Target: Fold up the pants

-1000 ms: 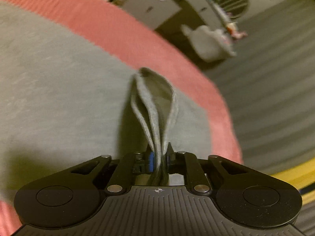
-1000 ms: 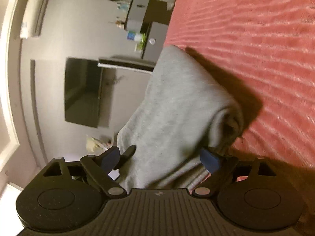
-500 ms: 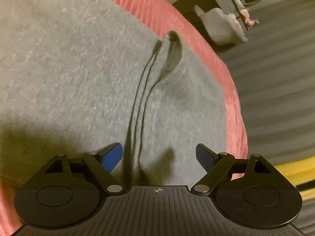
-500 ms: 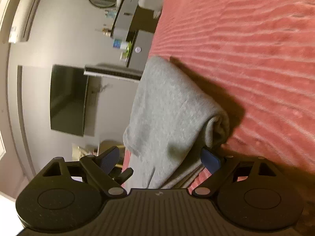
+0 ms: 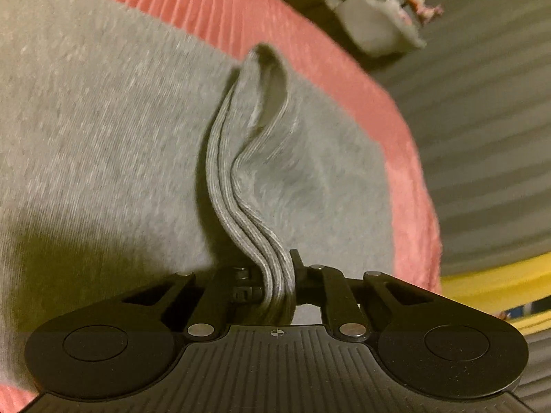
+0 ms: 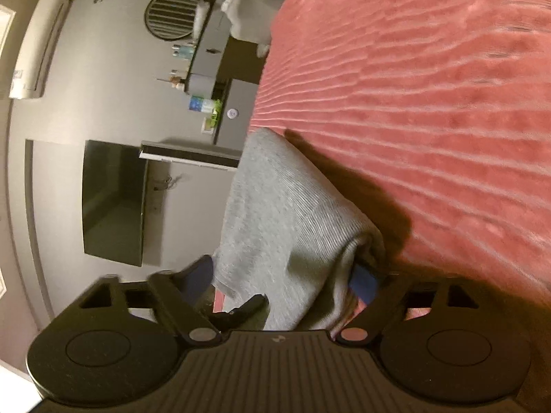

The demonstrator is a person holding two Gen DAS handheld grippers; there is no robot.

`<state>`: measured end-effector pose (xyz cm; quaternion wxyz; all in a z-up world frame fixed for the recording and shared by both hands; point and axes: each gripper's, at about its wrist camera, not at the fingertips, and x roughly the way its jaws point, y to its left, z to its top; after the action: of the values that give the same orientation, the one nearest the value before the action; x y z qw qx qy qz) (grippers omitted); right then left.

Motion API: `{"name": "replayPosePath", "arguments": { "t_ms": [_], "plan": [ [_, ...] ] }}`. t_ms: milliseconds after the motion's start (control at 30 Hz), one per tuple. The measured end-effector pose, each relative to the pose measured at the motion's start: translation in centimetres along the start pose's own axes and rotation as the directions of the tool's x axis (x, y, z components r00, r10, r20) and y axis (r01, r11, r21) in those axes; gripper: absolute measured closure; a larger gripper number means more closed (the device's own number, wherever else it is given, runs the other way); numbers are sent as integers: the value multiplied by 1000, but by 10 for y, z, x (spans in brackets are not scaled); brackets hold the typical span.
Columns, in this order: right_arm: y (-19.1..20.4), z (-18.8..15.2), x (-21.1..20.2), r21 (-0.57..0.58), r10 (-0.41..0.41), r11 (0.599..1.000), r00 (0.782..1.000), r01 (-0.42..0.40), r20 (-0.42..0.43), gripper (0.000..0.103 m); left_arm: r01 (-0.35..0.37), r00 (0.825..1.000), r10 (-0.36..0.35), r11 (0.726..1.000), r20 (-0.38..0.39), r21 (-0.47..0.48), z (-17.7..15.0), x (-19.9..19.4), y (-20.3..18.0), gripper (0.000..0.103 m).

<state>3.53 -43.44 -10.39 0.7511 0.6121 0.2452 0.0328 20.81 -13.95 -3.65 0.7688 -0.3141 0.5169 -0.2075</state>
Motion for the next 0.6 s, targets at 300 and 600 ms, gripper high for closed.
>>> {"name": "replayPosePath", "arguments": {
  "t_ms": [300,600],
  "plan": [
    [-18,8,17,133,28,991,999,-30,18,46,-37,998,36,999,44,4,6,4,6,50],
    [-26,11,22,133,-68,989,997,64,26,86,39,995,-37,999,97,-17,14,-8,8,91]
  ]
}}
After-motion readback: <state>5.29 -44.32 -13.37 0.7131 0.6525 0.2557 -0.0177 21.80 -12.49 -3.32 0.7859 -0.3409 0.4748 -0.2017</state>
